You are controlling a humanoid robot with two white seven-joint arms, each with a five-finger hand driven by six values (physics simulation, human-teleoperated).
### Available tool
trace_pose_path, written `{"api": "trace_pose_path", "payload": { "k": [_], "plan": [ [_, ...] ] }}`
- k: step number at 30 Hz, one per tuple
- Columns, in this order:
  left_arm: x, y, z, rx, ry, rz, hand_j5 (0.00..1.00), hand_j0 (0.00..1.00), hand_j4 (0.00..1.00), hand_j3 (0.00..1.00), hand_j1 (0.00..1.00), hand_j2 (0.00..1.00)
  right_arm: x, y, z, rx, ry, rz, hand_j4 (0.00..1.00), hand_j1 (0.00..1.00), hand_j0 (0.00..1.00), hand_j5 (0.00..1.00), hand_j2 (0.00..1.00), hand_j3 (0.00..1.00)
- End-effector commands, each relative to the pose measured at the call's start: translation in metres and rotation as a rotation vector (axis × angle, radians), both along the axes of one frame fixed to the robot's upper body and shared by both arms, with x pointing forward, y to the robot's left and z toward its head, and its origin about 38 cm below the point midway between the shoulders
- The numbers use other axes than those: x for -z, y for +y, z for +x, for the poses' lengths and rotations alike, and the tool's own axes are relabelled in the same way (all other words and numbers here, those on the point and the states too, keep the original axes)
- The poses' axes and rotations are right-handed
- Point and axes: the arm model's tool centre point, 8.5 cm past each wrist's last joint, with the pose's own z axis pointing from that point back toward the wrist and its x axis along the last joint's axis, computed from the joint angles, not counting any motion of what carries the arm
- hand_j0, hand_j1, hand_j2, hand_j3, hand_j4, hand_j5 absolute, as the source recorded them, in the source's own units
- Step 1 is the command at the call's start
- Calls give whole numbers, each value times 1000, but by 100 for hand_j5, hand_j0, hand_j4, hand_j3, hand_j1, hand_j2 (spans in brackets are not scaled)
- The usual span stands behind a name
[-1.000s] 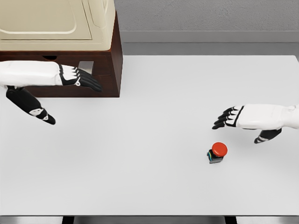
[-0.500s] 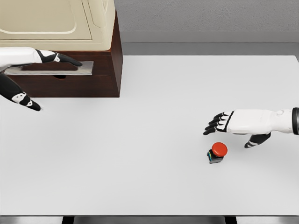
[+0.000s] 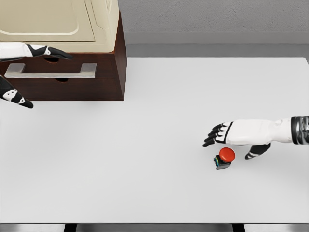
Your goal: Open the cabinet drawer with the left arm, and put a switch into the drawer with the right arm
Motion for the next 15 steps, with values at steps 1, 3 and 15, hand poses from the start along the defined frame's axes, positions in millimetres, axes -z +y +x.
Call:
{"api": "trace_pose_path", "payload": {
  "k": [1,3,15],
  "plan": [
    [-2,-4,1,9,-2,-10,100,100,100,100,100,100,2,4,0,-3,6,13,100,100,100,100,100,100],
    [5,-12,4,29,13,-15,100,100,100,100,100,100,2,5,0,-5,9,13,100,100,100,100,100,100],
    [-3,1,0,-12,-28,-122,100,100,100,100,100,100,9,10,-3,-20,28,14,100,100,100,100,100,100]
  ]
}}
